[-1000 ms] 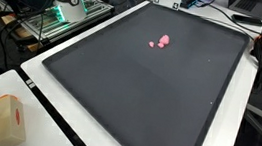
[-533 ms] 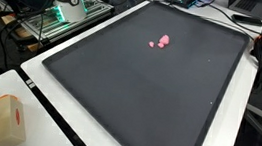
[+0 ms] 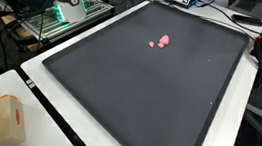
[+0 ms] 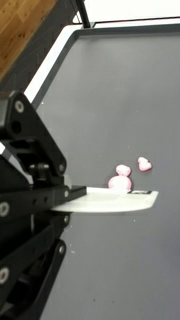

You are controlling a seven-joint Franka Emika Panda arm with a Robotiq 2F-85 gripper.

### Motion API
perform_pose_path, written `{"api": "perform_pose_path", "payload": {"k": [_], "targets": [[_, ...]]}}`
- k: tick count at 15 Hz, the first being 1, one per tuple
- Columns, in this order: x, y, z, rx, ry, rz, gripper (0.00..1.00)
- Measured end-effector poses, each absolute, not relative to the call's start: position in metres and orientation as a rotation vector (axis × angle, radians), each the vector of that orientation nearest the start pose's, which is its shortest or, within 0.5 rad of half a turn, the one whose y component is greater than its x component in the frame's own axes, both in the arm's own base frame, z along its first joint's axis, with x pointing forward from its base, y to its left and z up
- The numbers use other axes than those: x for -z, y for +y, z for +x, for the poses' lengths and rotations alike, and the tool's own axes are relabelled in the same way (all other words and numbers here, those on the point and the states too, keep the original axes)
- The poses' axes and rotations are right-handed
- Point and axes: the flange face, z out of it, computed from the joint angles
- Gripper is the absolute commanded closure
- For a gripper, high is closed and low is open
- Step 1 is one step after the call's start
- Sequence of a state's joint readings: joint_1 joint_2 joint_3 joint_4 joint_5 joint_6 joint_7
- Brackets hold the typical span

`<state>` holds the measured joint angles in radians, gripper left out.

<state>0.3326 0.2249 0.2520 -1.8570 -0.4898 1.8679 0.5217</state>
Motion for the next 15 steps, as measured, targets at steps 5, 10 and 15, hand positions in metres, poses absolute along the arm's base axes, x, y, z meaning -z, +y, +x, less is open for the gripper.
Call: {"api": "perform_pose_path", "payload": {"k": [5, 10, 15], "targets": [[-0.367, 0.315, 0.538, -0.045, -0.589, -3.554, 0.99], [-0.34, 0.323, 0.56, -0.161, -0.715, -3.537, 0.99], [-0.312, 0.321, 0.58, -0.253, -0.818, -3.502, 0.99]]}}
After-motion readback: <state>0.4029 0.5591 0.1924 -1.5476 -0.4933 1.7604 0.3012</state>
